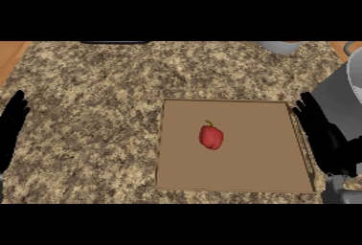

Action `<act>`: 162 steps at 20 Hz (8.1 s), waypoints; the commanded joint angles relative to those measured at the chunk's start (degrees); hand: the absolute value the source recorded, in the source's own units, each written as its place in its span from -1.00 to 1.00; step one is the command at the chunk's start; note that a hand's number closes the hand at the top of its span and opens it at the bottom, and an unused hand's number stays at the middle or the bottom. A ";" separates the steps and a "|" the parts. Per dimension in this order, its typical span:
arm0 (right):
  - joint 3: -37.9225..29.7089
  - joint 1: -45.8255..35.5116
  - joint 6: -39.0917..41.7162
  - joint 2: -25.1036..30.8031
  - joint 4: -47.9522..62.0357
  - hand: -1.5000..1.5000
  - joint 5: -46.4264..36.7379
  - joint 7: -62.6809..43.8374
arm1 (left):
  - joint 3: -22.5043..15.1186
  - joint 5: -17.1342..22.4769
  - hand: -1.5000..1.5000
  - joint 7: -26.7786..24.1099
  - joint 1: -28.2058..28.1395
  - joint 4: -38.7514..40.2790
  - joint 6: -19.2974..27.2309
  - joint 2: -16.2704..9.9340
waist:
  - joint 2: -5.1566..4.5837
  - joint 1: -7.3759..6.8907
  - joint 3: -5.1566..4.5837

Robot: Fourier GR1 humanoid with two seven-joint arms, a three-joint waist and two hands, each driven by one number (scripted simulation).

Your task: Pick the bell pepper from the tray and place it in the pot

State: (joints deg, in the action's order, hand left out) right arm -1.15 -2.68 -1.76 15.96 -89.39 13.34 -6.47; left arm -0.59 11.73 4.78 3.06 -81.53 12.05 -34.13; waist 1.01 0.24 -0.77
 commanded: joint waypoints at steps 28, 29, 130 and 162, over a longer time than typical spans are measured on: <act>22.21 -30.11 34.87 23.94 -11.58 -1.00 -33.63 -0.97 | -0.01 4.85 0.00 -5.13 12.52 -3.88 -1.19 13.95 | -0.92 -0.37 0.69; 23.05 -30.90 36.10 22.32 -13.48 -1.00 -33.47 -5.11 | -1.71 3.45 0.00 -1.18 14.61 -6.70 1.75 15.02 | -0.81 -0.31 0.71; -8.03 22.27 3.62 3.92 -48.00 1.00 -58.59 5.17 | 6.51 -4.11 0.00 -0.12 9.49 -10.84 -5.43 22.37 | -0.81 1.32 0.97; -23.19 -22.61 11.15 31.56 57.41 -1.00 -48.53 47.12 | 5.56 -5.68 0.00 -4.41 13.22 -5.24 -6.38 24.66 | -1.71 -2.42 0.94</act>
State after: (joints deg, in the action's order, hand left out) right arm -26.09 -21.95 6.29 48.63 -39.39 -34.71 39.37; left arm 4.89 6.72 1.67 16.49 -87.38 5.17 -9.82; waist -0.29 -1.72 -0.67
